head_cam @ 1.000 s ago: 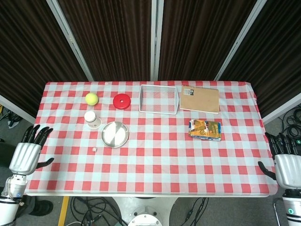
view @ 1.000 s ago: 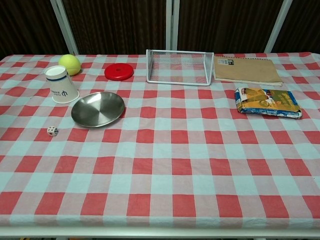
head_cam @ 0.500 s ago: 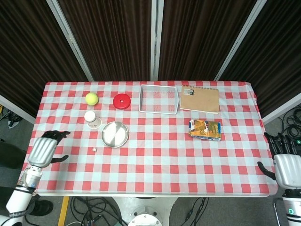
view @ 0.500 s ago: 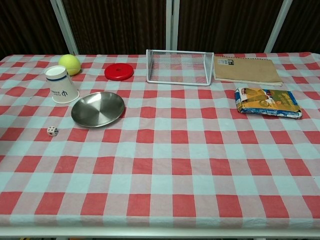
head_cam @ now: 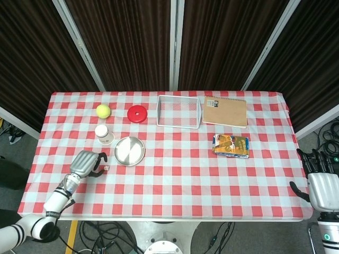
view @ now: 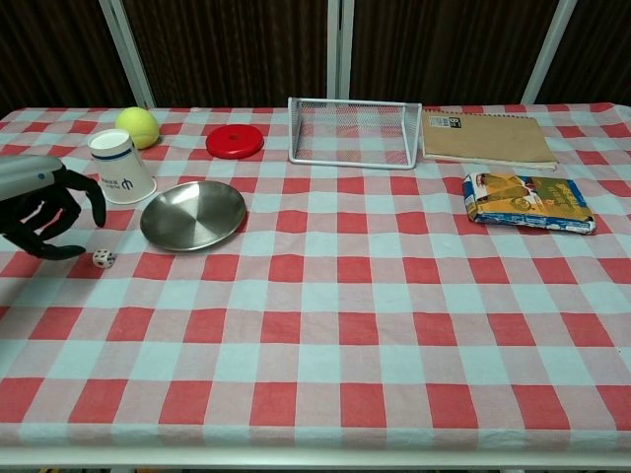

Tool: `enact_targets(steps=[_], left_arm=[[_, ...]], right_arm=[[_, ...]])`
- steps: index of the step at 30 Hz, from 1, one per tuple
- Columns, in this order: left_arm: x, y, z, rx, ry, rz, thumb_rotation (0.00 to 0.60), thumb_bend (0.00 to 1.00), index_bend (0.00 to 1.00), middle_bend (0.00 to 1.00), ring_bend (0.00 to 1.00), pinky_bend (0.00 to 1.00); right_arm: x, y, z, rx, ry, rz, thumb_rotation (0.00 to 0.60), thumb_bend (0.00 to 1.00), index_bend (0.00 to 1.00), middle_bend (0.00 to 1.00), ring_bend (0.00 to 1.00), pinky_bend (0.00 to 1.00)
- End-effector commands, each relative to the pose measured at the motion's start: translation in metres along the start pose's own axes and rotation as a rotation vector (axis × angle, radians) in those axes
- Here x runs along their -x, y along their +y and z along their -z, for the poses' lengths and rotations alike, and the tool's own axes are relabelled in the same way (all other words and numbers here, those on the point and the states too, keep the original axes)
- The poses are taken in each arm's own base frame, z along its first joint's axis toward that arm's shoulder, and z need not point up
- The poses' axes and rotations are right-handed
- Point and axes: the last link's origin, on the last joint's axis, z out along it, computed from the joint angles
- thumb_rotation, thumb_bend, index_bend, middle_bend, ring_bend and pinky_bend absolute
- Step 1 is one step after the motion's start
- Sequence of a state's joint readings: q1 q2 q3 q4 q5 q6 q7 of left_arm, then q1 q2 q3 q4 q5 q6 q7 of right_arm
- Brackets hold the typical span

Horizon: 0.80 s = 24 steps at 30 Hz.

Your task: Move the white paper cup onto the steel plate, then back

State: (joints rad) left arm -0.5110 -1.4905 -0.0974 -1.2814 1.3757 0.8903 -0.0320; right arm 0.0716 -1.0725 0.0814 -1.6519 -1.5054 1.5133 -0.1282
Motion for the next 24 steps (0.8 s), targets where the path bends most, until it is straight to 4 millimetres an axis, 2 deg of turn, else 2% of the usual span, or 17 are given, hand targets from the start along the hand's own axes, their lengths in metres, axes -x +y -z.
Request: enact_targets(steps=[1, 8, 24], left_arm=[[0.005, 0.002, -0.008, -0.015, -0.012, 0.022, 0.6, 0.31, 0.45, 0.78, 0.78, 0.88], [0.013, 0.004, -0.011, -0.031, -0.028, 0.032, 0.6, 0.35, 0.46, 0.8, 0.8, 0.9], [0.022, 0.002, -0.011, -0.047, -0.051, 0.034, 0.6, 0.35, 0.46, 0.8, 0.8, 0.9]], right_arm=[[0.0, 0.0, -0.001, -0.001, 0.0, -0.001, 0.6, 0.14, 0.0, 0.18, 0.0, 0.01], [0.001, 0.0, -0.003, -0.004, -0.002, -0.001, 0.6, 0.14, 0.0, 0.18, 0.0, 0.01], [0.003, 0.001, -0.002, 0.008, -0.008, -0.005, 0.6, 0.14, 0.0, 0.18, 0.0, 0.01]])
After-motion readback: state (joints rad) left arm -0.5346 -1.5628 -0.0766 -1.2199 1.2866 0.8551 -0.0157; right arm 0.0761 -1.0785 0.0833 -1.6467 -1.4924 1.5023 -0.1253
